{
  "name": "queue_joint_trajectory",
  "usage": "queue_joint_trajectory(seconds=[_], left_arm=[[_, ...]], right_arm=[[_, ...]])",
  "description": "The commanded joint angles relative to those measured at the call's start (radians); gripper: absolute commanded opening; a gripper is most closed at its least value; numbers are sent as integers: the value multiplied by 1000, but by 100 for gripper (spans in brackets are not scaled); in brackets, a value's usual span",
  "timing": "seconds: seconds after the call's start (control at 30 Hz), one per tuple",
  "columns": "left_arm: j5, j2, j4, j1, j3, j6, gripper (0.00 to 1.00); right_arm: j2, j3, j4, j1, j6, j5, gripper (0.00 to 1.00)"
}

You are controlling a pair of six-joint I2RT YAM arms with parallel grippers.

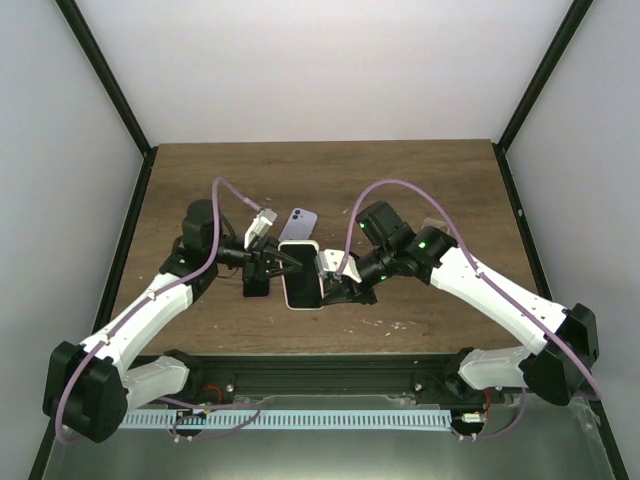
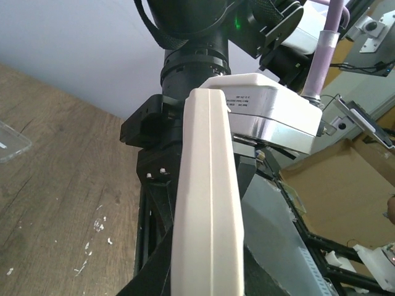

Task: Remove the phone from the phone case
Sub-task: Remove the phone case from the phone.

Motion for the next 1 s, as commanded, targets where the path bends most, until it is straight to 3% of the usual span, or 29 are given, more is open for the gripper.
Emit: queue_joint_trajectory(seconds=[0.0,0.27,0.8,0.97], left_arm=[[39,6,93,-2,-4,-135,0],[35,16,116,-3,-6,-158,0],[60,28,180,-12,-18,-208,0],[59,29,178,-14,-19,-209,0]], right_arm=[[-7,0,21,14,-175,38,19],[-24,-17,6,15,-180,27,38],[9,-42,192,2,-84,172,18],[41,-21,306,-109,66,91,21]])
